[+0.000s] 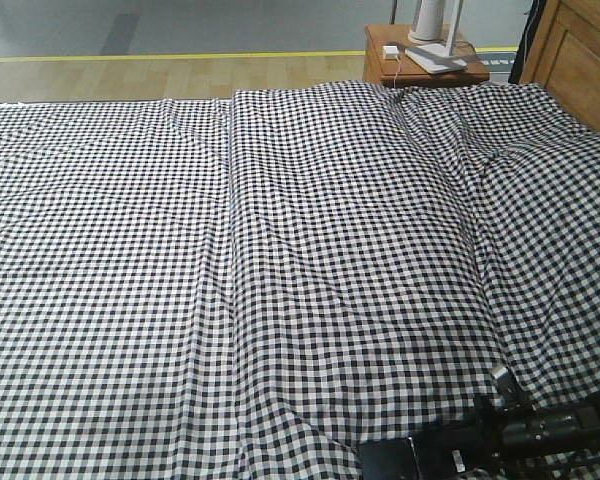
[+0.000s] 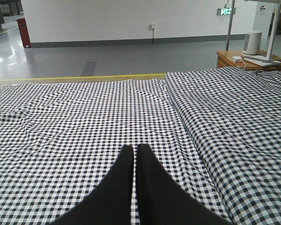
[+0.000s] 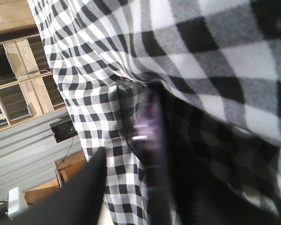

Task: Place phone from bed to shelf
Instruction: 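Close the right gripper on the black phone's edge, then lift the phone with the right gripper up off the bed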

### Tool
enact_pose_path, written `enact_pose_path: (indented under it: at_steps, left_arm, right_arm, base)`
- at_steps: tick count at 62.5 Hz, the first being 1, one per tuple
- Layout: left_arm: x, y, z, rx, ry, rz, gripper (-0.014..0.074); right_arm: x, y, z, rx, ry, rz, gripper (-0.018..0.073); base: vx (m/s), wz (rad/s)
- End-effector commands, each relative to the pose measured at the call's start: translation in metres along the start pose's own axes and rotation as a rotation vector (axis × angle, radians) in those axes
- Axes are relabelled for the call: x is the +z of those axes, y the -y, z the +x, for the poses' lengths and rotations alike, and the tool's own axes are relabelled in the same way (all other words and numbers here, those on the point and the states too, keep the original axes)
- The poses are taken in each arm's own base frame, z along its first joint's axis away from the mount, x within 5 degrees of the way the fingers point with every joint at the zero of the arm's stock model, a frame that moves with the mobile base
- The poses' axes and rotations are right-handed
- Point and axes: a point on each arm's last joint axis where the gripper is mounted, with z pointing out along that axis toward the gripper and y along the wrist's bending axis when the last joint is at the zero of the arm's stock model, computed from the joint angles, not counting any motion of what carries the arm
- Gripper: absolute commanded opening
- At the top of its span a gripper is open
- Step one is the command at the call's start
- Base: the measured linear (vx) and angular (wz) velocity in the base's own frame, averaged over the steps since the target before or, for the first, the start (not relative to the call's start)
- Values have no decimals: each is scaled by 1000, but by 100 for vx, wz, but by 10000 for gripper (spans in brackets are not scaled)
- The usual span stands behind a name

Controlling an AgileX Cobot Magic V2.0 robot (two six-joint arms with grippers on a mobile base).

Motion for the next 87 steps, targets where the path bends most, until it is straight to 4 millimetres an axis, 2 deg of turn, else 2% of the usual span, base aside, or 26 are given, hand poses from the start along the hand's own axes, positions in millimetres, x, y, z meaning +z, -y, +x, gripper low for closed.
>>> enact_pose_path:
  at_steps: [1,4,24,33,41,52,69,87]
  left_arm:
    - [0,0,-5,-9,74,0,1]
    - [0,0,-5,-9,74,0,1]
    - [0,0,-5,-9,74,0,1]
    - [0,0,-5,-9,74,0,1]
    - [0,0,-5,-9,74,0,1]
    - [0,0,-5,-9,74,0,1]
    - [0,0,-5,-9,74,0,1]
    - [0,0,-5,-9,74,0,1]
  right_arm:
    - [-12,-23,-2,-64,-41,-104,55]
    - [-12,-23,-2,-68,-48,-95,-17]
    - [-13,-26,1,-96,-73,-114,-9]
    - [-21,-37,2,-127,-80,-101,-9]
    - [-30,-56,6,-206,-61,-100,-8]
    - [-48,-88,7,-262,-14,-85,-4]
    - [-85,-148,7,-343,49,-17,-2]
    - [-133,-231,15,-481,178,74,-2]
  base:
    - [0,0]
    - [0,0]
    - [0,0]
    - [0,0]
    - [0,0]
    - [0,0]
    - [0,0]
    - [0,0]
